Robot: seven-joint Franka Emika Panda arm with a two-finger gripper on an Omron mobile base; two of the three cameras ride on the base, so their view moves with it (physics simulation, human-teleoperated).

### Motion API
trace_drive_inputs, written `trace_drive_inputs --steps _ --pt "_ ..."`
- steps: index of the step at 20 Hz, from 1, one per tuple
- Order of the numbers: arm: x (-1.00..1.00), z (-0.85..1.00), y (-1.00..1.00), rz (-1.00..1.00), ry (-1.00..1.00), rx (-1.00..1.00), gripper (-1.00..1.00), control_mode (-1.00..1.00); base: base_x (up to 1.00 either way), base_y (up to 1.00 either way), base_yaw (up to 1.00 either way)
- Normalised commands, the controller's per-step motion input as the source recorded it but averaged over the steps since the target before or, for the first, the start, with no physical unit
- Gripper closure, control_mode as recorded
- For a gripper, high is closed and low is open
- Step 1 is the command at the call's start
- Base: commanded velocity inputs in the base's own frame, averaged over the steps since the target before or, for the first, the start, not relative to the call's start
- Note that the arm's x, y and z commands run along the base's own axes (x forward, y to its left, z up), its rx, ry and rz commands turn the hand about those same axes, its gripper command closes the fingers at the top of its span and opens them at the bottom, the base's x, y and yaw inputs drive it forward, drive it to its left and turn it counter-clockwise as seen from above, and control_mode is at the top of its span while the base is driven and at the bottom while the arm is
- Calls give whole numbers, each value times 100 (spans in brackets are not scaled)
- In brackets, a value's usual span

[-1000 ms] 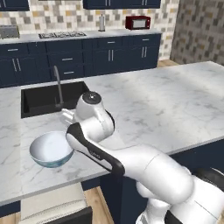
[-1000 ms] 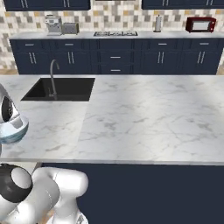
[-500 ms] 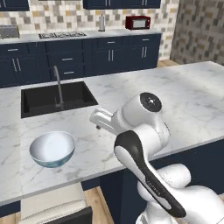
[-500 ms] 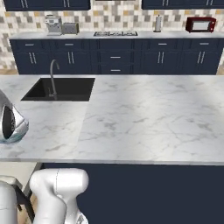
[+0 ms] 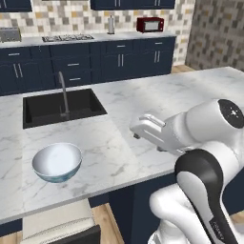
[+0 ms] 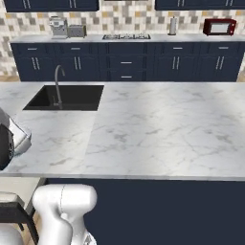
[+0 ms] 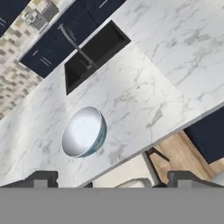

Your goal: Pick up the bowls from the cabinet and place each bowl in front of a stool on the dining counter.

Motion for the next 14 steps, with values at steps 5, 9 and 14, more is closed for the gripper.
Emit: trace_drive_inputs --steps 5,9,14 --pt "2 67 -15 -11 24 0 -100 -100 0 0 0" --pt "-1 14 -2 0 3 0 -100 -100 0 0 0" --pt "-16 -6 10 0 0 -6 -100 -100 0 0 0"
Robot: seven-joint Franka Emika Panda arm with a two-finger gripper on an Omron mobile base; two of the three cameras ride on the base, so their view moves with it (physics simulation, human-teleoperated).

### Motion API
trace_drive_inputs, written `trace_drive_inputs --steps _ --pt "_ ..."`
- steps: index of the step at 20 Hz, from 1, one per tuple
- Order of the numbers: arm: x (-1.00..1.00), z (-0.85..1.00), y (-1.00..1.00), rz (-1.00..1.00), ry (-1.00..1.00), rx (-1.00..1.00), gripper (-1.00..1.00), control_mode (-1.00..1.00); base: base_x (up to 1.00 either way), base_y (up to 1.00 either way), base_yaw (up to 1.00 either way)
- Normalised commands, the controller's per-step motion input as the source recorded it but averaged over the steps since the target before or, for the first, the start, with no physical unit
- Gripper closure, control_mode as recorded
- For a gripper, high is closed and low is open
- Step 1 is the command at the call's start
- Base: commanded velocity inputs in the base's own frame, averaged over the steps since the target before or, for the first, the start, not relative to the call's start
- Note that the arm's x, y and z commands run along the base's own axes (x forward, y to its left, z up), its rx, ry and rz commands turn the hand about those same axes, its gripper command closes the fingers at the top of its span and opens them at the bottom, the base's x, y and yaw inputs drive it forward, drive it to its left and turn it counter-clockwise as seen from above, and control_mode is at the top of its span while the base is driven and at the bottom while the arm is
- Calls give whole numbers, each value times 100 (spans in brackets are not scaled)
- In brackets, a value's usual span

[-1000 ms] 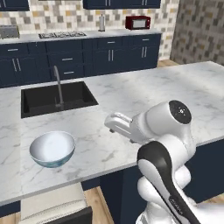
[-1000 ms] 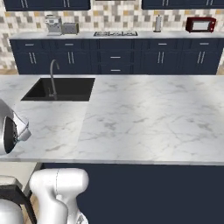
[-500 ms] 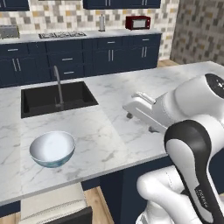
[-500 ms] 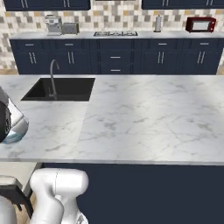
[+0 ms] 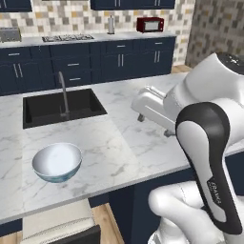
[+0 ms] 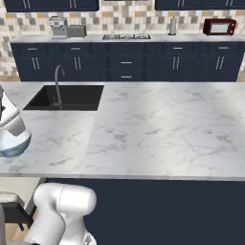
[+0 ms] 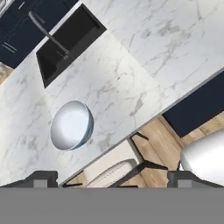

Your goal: Pick up the bowls from the cabinet and place each bowl in front of a stool on the dining counter.

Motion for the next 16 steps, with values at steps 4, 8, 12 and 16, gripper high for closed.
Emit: trace_drive_inputs --steps 4,8,12,16 --pt "-25 -10 6 1 -2 -7 -100 100 -75 9 7" --pt "0 0 0 0 0 0 -100 100 -100 22 26" --pt "0 0 0 0 0 0 -100 100 -96 20 65" --pt "0 0 0 0 0 0 -100 100 -52 12 81"
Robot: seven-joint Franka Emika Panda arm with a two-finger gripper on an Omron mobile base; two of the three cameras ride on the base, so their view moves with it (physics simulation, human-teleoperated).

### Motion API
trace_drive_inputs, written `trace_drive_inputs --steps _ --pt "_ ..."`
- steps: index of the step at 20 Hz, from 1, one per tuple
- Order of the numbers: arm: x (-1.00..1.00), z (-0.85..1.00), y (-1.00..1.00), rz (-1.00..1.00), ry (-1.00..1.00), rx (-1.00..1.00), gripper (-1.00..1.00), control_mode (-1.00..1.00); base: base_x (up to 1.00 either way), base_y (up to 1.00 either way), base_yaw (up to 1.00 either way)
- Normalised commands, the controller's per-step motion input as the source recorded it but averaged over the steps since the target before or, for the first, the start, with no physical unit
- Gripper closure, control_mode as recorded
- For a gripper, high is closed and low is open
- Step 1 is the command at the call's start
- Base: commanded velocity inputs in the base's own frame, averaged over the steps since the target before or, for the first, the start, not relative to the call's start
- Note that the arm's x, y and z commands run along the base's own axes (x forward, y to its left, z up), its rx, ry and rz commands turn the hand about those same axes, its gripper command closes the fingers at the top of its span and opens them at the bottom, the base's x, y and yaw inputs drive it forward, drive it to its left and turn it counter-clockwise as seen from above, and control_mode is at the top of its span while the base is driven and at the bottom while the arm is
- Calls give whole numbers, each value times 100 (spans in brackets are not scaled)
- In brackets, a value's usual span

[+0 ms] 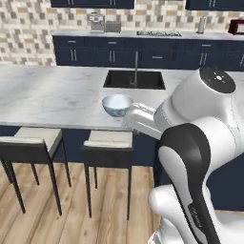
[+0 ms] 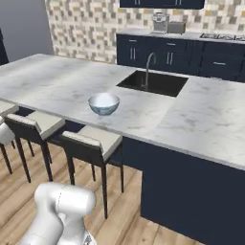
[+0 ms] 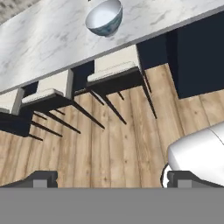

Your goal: Pick up the bowls from the cabinet and place each bowl in front of a stool on the dining counter.

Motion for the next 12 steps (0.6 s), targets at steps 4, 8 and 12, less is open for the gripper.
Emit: trace_drive_inputs --steps 4,8,12 --pt "0 0 0 0 0 0 -100 100 -29 17 89" --pt "0 0 0 0 0 0 -100 100 -12 18 91" --pt "0 0 0 0 0 0 -100 100 24 19 69"
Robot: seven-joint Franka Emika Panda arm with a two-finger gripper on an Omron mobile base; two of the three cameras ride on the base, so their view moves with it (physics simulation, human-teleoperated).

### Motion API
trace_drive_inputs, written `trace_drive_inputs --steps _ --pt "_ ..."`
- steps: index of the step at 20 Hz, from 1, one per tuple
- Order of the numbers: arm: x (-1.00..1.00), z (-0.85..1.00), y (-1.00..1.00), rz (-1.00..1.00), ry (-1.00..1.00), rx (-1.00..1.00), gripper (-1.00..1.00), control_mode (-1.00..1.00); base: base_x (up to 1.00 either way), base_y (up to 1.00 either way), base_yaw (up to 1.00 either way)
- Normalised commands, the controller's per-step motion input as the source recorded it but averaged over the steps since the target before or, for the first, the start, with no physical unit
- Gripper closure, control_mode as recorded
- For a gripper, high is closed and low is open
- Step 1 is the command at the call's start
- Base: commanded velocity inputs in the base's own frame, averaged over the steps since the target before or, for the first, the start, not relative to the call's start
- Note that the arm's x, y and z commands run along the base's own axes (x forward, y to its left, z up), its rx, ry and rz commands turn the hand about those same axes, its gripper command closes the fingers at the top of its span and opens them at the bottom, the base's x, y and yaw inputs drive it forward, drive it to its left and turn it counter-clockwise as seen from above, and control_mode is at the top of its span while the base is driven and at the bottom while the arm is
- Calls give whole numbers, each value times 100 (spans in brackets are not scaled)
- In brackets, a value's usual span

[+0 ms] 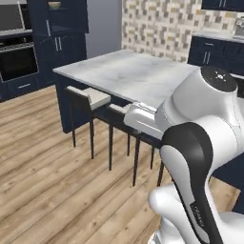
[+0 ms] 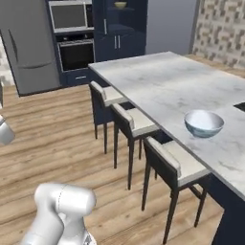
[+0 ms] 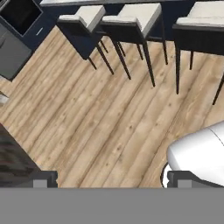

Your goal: Pick up the bowls from the cabinet and place each bowl in front of a stool on the dining counter.

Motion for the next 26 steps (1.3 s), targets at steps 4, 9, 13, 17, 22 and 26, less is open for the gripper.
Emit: trace_drive_inputs --steps 4,9,13,17,22,26 --pt "0 0 0 0 0 0 -100 100 92 51 32" --pt "0 0 0 0 0 0 -100 100 100 97 -3" --pt "0 0 0 0 0 0 -100 100 100 100 -6" --pt "0 0 0 0 0 0 -100 100 100 100 -4" --pt "0 0 0 0 0 0 -100 100 100 100 -4" --pt "0 0 0 0 0 0 -100 100 100 100 -3"
